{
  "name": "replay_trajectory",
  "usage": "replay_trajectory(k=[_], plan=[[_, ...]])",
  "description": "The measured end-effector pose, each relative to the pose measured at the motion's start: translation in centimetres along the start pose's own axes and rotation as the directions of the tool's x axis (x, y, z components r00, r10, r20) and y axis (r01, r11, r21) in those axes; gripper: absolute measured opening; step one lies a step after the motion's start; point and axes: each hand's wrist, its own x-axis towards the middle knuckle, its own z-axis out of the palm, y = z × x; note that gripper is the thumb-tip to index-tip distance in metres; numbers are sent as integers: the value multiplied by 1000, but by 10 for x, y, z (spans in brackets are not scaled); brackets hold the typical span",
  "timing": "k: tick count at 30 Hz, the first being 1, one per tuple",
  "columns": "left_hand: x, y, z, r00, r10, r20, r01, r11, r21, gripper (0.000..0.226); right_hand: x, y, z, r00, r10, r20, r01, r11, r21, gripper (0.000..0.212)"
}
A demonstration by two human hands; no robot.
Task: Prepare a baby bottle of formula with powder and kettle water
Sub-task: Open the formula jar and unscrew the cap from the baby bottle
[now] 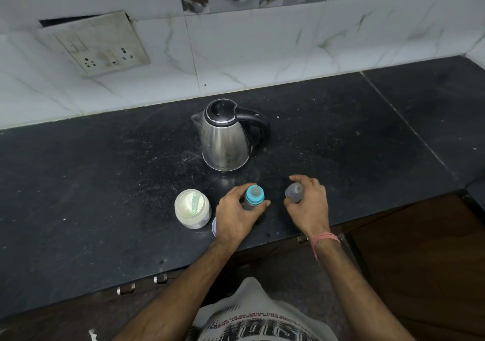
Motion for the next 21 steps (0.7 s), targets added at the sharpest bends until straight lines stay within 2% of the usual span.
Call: replay_trajectory(k=[15, 21], plan=[[-1, 2, -2, 1000, 4, 11, -4, 1000, 17, 62, 0, 14, 18, 986, -102, 134, 121, 982, -142, 58], [-3, 1, -2, 1000, 7, 10, -7, 1000, 24, 64, -5, 12, 18, 981, -102, 165, 130, 977, -168, 70]])
